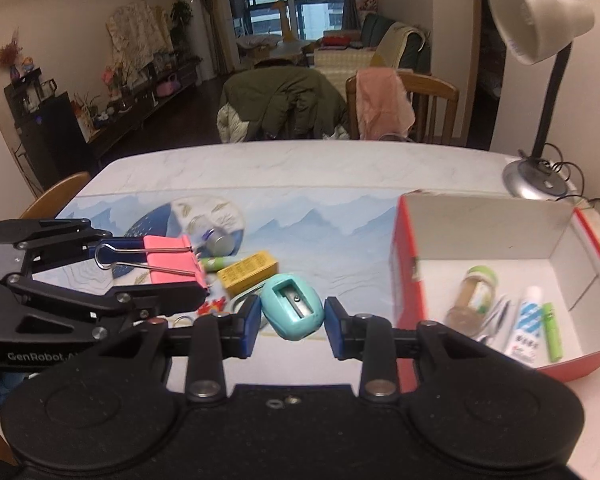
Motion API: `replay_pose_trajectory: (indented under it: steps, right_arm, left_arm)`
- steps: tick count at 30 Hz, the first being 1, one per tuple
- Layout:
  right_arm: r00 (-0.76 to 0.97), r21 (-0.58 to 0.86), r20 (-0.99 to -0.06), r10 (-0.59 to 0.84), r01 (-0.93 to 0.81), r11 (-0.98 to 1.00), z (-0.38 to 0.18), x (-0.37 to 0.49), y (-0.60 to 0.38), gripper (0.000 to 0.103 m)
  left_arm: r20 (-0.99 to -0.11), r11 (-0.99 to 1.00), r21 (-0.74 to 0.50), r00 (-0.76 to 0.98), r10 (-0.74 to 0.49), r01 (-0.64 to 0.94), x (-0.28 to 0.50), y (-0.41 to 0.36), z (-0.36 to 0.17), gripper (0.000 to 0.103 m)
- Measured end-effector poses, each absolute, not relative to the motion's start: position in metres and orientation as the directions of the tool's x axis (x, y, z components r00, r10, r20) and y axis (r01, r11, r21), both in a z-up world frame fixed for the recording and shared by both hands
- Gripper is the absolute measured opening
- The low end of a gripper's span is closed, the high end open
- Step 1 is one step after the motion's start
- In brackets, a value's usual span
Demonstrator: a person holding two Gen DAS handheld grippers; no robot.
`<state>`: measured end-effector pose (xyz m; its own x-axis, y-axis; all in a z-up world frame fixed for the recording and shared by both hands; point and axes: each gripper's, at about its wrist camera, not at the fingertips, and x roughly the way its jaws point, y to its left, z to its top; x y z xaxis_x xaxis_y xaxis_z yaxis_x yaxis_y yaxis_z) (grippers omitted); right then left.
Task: Organize rigid objects
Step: 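Carry the binder clip and sharpener into the red shoebox with both grippers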
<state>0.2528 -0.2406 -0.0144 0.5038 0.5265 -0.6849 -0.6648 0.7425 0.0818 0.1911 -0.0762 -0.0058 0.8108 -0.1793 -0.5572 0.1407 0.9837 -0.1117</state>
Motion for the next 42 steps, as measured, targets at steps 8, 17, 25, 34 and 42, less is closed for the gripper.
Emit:
replay_pose_trajectory:
  steps: [8, 17, 25, 34, 42]
  right_arm:
    - [0.526, 0.079, -0.665, 0.53, -0.656, 0.751, -0.006, 0.278, -0.281, 0.033]
    - [0.56, 0.069, -0.653, 0.509, -0.626, 0.777, -0.007, 0.314, -0.331, 0.033]
    - [0.588, 0.055, -0.667, 0.457, -0.573, 0.818, -0.021, 0.35, -0.373, 0.033]
    - [0.597, 0.05, -0.697, 0.398, -0.513, 0.857, -0.04, 0.4, -0.405, 0.033]
    - [0.558, 0.057, -0.749, 0.357, -0.482, 0.874, -0.063, 0.451, -0.403, 0.033]
  left_arm:
    - [-0.551, 0.984, -0.111, 0.816, -0.177, 0.139, 0.224, -0.115, 0.003, 0.053]
    - [-0.576, 0.985, -0.119, 0.8, -0.171, 0.125, 0.27, -0.159, 0.001, 0.053]
    - [-0.628, 0.985, -0.091, 0.759, -0.172, 0.147, 0.31, -0.201, -0.013, 0.053]
    - [-0.7, 0.982, -0.055, 0.694, -0.168, 0.183, 0.352, -0.245, -0.039, 0.053]
    - [-0.758, 0.977, -0.052, 0.629, -0.174, 0.207, 0.388, -0.278, -0.064, 0.052]
